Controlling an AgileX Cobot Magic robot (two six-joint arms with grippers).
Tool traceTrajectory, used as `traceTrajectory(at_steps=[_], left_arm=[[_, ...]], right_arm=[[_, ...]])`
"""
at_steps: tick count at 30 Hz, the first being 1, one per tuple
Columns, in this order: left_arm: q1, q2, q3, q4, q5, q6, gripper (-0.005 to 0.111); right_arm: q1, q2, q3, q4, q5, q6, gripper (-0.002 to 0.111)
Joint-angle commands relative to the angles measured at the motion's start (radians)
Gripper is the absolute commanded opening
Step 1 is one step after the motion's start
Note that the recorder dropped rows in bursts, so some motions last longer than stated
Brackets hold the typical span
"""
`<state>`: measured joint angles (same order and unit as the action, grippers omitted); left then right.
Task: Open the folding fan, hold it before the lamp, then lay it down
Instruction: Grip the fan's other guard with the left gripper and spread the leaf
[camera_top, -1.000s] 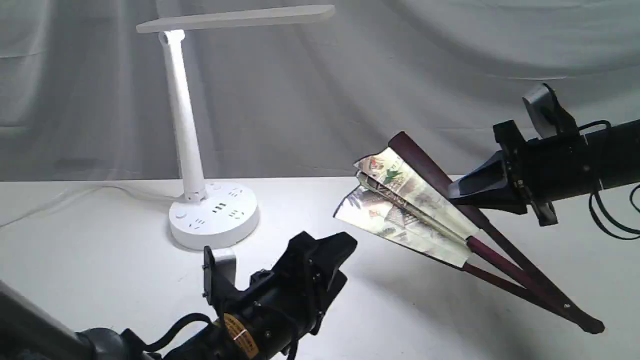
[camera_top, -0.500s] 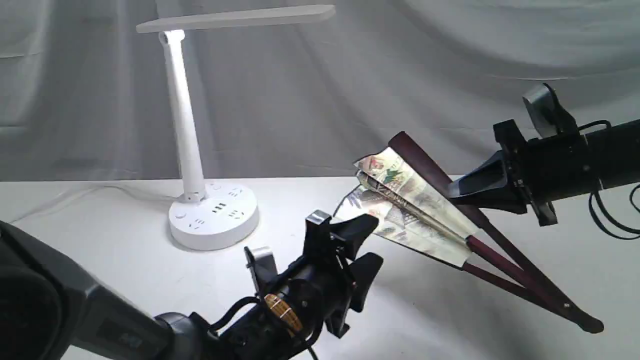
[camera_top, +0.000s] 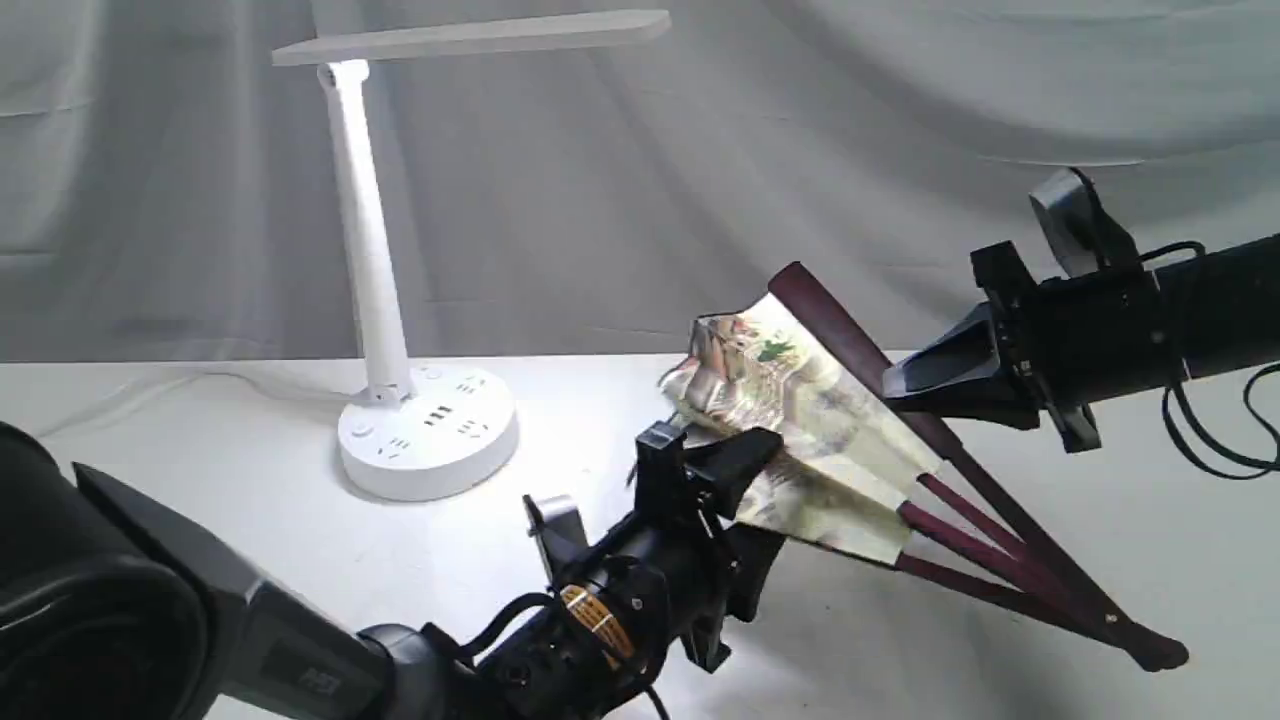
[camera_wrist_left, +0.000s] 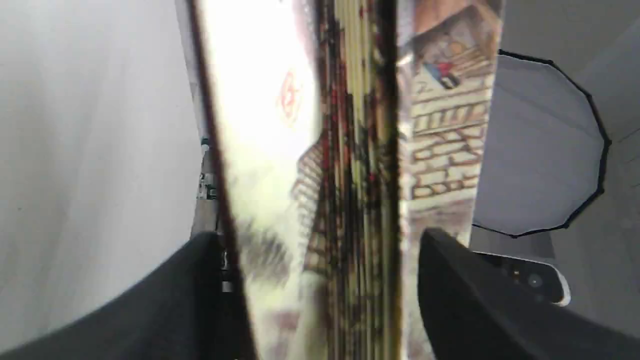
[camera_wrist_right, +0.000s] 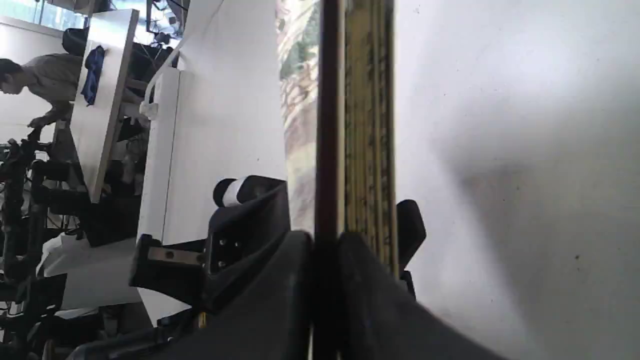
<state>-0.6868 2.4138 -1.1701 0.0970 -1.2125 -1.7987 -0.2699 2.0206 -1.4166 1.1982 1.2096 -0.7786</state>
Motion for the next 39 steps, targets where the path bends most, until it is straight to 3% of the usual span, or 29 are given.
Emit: traceTrajectory(at_steps=[1,6,13,21,28,34,39], left_arm=[[0.002,0.0,-0.006,-0.037,-0.009,-0.008,0.057],[0.002,0.0,-0.032,-0.075,-0.009,-0.011,0.057],[0.002,0.0,-0.034,0.056,-0.009,-0.025,0.057],[0.002,0.0,-0.034,0.106,-0.009,-0.032,0.039],[0.002,-0.007,-0.034,0.11,-0.009,-0.058,0.04],[0.002,-0.011,-0.034,0.083,-0.009,-0.059,0.054],[0.002,-0.011,-0.034,0.037,-0.009,-0.062,0.054]], right_arm=[[0.002,-0.015,0.002,0.016,0.011,0.003,0.0],[0.002,-0.015,0.002,0.016,0.011,0.0,0.0],[0.002,-0.015,0.002,0.016,0.011,-0.007,0.0],[0.002,-0.015,0.002,0.016,-0.003,-0.007,0.0],[0.002,-0.015,0.002,0.019,-0.053,-0.004,0.0],[0.002,-0.015,0.002,0.028,-0.081,0.005,0.0],[0.0,-0.015,0.002,0.04,-0.077,0.005,0.0]])
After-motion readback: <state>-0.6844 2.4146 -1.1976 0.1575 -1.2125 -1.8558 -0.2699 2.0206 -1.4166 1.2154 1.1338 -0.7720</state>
